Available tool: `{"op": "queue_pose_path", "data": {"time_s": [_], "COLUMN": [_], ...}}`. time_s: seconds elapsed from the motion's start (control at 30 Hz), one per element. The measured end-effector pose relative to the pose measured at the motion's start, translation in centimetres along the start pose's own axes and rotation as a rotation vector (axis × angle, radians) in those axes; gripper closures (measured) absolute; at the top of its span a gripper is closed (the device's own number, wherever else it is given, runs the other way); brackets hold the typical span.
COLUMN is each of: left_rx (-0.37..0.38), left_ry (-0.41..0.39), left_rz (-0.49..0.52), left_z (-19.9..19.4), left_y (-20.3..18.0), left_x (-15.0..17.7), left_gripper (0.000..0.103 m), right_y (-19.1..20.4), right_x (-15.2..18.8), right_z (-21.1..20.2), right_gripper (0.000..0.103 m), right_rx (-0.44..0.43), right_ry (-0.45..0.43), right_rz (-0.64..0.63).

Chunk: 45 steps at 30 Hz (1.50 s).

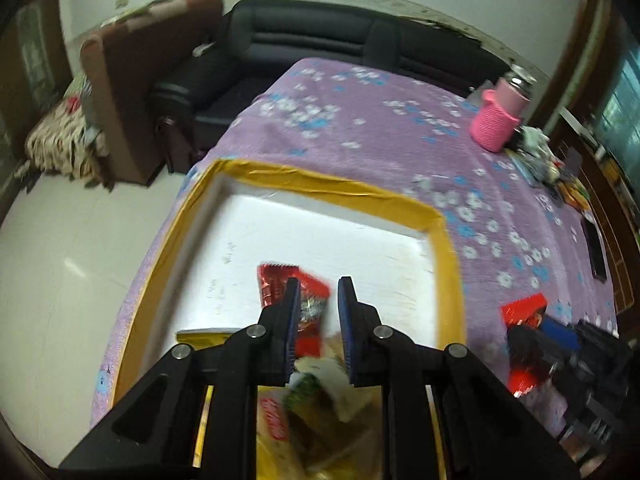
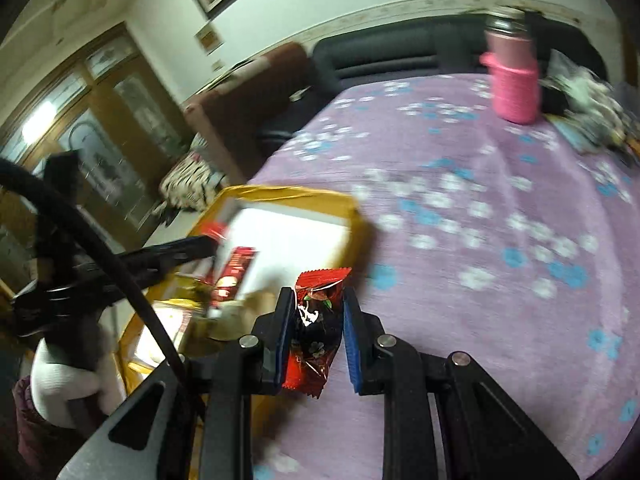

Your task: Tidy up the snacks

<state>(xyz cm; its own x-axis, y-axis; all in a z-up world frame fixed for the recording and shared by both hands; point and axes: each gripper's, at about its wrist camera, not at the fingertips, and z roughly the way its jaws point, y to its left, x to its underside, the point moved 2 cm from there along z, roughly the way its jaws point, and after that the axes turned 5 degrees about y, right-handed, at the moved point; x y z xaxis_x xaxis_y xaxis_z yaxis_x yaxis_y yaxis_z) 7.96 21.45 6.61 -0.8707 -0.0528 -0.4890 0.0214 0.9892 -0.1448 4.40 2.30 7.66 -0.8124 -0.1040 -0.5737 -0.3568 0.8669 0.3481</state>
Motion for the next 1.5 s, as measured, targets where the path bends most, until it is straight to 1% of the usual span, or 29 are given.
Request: {"op": "queue_pose_path", "data": {"time_s": [0.1,0.27,0.33,0.4,0.43,0.47,0.5,0.53,0.6,0.67,0.8,0.87,0.93,1.03,1.13,1.23,1.3,1.33,1.5], "left_rx": [0.012,0.046,0.078,0.089,0.088,0.091,0.091,0.087,0.065,0.03,-0.003,0.003,0.023,0.036,0.062,0.025,-0.007,-0.024,-0.051], "left_ry": [0.021,0.039,0.037,0.022,0.009,-0.006,-0.016,-0.032,-0.068,-0.126,-0.231,-0.285,-0.303,-0.305,-0.3,-0.328,-0.35,-0.36,-0.38], "left_rz": [-0.033,-0.056,-0.068,-0.077,-0.079,-0.079,-0.08,-0.081,-0.085,-0.09,-0.079,-0.071,-0.071,-0.086,-0.076,-0.047,-0.022,-0.01,0.022], "left_z": [1.1,1.7,1.4,0.7,0.2,-0.4,-0.8,-1.4,-3.0,-5.0,-8.4,-10.1,-11.0,-11.9,-12.7,-13.6,-14.2,-14.4,-15.3], "left_y": [1.3,2.3,2.7,3.0,3.1,3.1,3.0,3.0,2.8,2.4,1.0,0.1,-0.8,-2.1,-3.7,-5.5,-6.7,-7.3,-9.0], "left_x": [-0.3,0.1,0.4,0.7,0.9,1.1,1.1,1.3,1.7,2.3,4.2,5.8,7.2,9.2,10.8,11.9,12.7,13.0,14.5], "left_gripper": [0.082,0.082,0.076,0.059,0.055,0.047,0.04,0.037,0.024,0.017,0.007,0.005,0.005,0.005,0.005,0.005,0.005,0.005,0.005], "right_y": [2.5,3.9,4.0,3.9,4.0,4.0,4.0,3.8,3.7,3.5,3.1,3.0,2.9,2.6,2.3,1.8,1.5,1.3,0.6], "right_x": [-0.6,-1.0,-1.0,-1.0,-1.0,-1.0,-1.0,-0.9,-0.8,-0.4,0.6,1.2,2.1,3.4,5.0,6.7,7.8,8.1,10.0], "right_z": [3.0,7.2,8.1,8.5,8.5,8.5,8.2,7.6,6.5,4.9,1.9,0.3,-1.4,-4.0,-6.6,-8.8,-10.2,-10.7,-13.2], "right_gripper": [0.081,0.081,0.08,0.08,0.075,0.072,0.071,0.071,0.07,0.068,0.065,0.063,0.061,0.055,0.053,0.047,0.047,0.047,0.043], "right_rx": [0.021,0.067,0.073,0.091,0.094,0.091,0.09,0.092,0.096,0.098,0.119,0.144,0.176,0.214,0.264,0.331,0.38,0.399,0.47], "right_ry": [0.041,0.097,0.111,0.11,0.111,0.111,0.101,0.094,0.071,0.041,-0.021,-0.051,-0.081,-0.129,-0.17,-0.202,-0.225,-0.221,-0.253], "right_rz": [-0.05,-0.078,-0.085,-0.082,-0.081,-0.081,-0.079,-0.077,-0.078,-0.079,-0.084,-0.092,-0.104,-0.113,-0.124,-0.138,-0.14,-0.134,-0.126]}}
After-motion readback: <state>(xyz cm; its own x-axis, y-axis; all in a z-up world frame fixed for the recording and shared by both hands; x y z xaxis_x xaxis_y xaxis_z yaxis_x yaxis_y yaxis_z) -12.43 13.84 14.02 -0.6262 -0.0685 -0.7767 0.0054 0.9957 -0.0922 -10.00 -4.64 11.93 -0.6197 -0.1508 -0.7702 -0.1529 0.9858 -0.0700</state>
